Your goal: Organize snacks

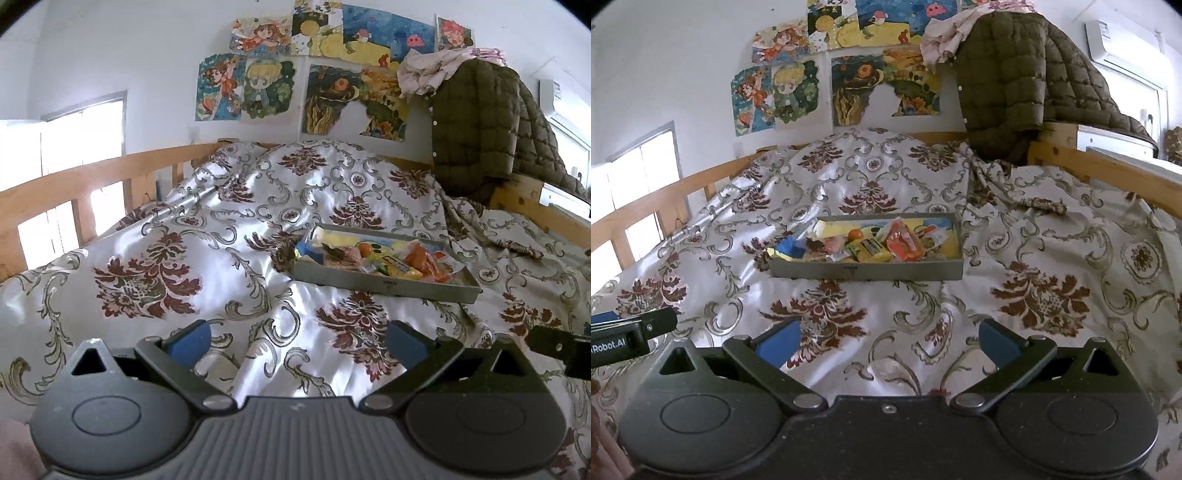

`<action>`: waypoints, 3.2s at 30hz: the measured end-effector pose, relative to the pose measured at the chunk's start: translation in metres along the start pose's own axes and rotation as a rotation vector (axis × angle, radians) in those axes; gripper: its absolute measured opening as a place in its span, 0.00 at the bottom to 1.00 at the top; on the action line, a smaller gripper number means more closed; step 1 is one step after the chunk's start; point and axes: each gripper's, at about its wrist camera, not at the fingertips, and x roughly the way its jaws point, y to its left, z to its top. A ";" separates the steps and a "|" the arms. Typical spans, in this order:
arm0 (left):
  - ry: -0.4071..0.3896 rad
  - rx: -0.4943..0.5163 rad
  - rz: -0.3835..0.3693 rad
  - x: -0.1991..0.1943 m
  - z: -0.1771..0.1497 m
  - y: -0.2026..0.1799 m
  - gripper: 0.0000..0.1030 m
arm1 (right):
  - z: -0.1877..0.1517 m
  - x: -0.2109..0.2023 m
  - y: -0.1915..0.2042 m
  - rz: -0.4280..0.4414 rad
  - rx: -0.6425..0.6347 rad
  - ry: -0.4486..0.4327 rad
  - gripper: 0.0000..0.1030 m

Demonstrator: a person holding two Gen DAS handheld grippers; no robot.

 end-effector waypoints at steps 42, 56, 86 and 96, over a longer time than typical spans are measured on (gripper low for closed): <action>0.027 0.034 0.019 0.000 -0.006 -0.005 1.00 | -0.006 0.002 0.007 0.003 0.006 0.005 0.99; 0.028 0.029 0.022 0.000 -0.006 -0.003 1.00 | -0.010 0.005 0.007 0.004 0.003 0.011 0.99; 0.029 0.027 0.020 0.001 -0.006 -0.001 1.00 | -0.009 0.005 0.008 0.002 0.003 0.014 0.99; 0.029 0.026 0.020 0.001 -0.006 0.000 1.00 | -0.009 0.005 0.008 0.003 0.003 0.015 0.99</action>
